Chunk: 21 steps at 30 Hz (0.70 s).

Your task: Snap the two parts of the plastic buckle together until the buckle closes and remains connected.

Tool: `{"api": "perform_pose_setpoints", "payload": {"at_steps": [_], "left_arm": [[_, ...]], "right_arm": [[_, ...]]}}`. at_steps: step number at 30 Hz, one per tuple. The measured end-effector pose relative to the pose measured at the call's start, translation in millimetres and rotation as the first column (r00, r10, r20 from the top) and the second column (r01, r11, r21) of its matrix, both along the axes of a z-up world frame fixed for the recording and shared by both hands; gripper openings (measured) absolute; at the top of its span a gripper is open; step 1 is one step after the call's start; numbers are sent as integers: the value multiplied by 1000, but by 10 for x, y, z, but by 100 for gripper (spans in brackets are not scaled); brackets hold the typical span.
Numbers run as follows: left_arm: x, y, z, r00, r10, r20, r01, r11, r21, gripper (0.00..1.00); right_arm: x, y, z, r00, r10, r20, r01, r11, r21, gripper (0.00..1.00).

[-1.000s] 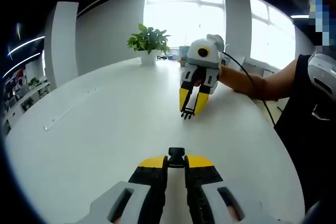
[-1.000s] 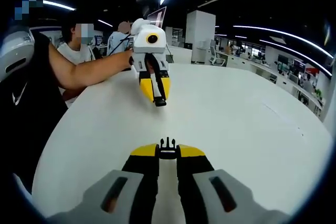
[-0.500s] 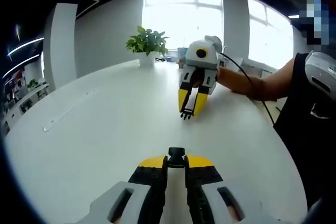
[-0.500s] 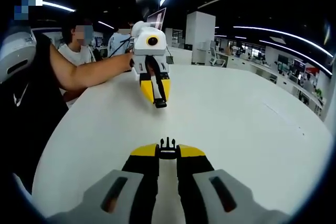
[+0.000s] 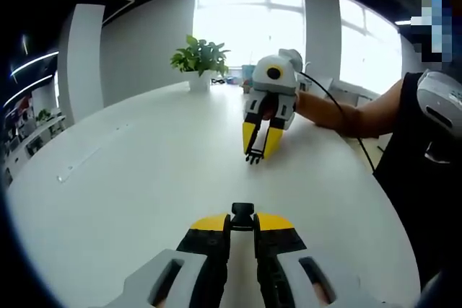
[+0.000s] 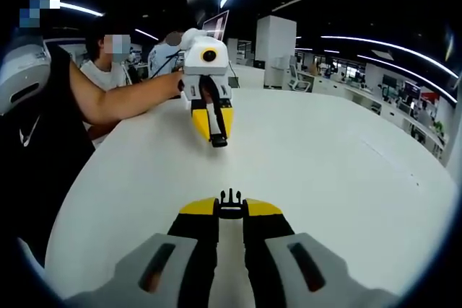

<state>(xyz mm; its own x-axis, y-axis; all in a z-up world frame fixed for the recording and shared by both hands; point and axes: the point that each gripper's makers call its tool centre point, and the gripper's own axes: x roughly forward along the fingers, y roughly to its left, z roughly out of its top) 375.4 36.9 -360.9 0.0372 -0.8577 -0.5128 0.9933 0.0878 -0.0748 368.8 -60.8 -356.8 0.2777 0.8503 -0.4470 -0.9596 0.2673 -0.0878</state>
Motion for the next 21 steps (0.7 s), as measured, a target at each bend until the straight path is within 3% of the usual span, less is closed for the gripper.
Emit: {"api": "perform_pose_setpoints", "payload": {"at_steps": [21], "left_arm": [[-58,-9,17,1000,-17,-7,17,1000,2,11]], "right_arm": [[-31,-23,-1,1000,5,-12,-5,1000,-5,11]]}}
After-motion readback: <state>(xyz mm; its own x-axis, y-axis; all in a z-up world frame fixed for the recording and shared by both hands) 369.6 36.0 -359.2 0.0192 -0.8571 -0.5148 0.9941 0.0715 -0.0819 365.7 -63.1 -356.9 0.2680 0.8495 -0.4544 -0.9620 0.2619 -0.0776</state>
